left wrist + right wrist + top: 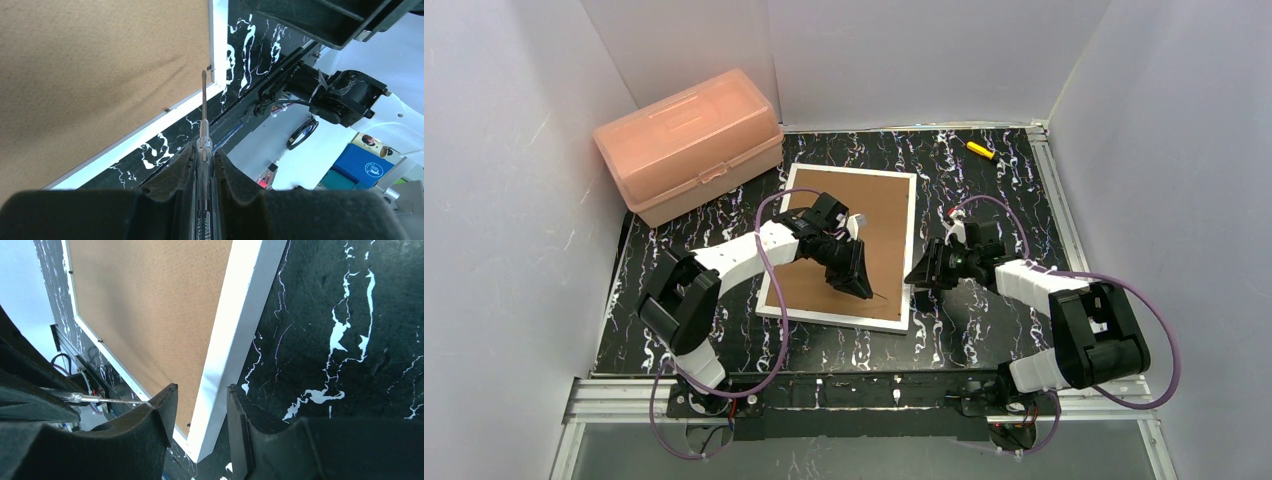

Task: Take the photo out of the frame
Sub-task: Release the photo frame item from the photo frame.

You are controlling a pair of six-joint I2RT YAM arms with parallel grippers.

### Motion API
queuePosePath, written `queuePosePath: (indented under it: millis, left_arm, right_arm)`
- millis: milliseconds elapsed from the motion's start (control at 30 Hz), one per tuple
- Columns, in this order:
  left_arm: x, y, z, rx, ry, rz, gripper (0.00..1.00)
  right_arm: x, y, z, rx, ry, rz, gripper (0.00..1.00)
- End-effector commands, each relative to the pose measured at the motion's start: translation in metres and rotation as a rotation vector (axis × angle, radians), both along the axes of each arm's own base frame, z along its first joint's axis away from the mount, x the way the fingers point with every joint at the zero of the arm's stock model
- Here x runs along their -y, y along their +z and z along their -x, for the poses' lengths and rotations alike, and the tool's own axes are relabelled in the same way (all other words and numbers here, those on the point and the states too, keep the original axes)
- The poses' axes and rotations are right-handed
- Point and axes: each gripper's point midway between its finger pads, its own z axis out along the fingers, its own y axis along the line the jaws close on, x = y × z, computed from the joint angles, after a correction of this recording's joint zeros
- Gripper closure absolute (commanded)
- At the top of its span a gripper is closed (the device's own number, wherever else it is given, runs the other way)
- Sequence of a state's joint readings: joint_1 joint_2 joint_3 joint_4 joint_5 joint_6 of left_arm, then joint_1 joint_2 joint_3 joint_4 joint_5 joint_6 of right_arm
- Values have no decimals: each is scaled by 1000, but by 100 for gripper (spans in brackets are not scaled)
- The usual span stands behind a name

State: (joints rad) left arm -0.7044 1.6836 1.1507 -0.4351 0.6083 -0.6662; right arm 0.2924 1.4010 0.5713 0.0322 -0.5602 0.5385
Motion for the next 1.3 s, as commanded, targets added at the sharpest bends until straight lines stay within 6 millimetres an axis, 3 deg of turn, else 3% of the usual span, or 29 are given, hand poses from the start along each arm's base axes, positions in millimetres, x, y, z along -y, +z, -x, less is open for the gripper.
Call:
queuePosePath:
  millis: [0,400,833,933,1067,1100,1267]
  left_arm:
    - [8,13,8,-51,-37,35,100]
    - [4,1,22,-134,-75,9,100]
    - [16,-8,18,-157,-45,67,100]
    - [13,-10,13,-73,-82,70,100]
    - [-8,-23,11,99,-170,-11,100]
    - [-13,-21,14,260,-237,57,100]
    - [-19,-7,9,573,-286,145,100]
  right_arm:
    - [-3,-4,6,2,53,3,52]
    - [-11,-7,32,-24,105,-19,54]
    - [-13,-16,43,-39,102,-19,55]
    - [-12,-17,43,-37,96,-13,55]
    - [-12,-15,42,-23,91,-10,57]
    - [-12,-12,39,-6,84,-10,58]
    - [-13,-10,36,8,87,-9,59]
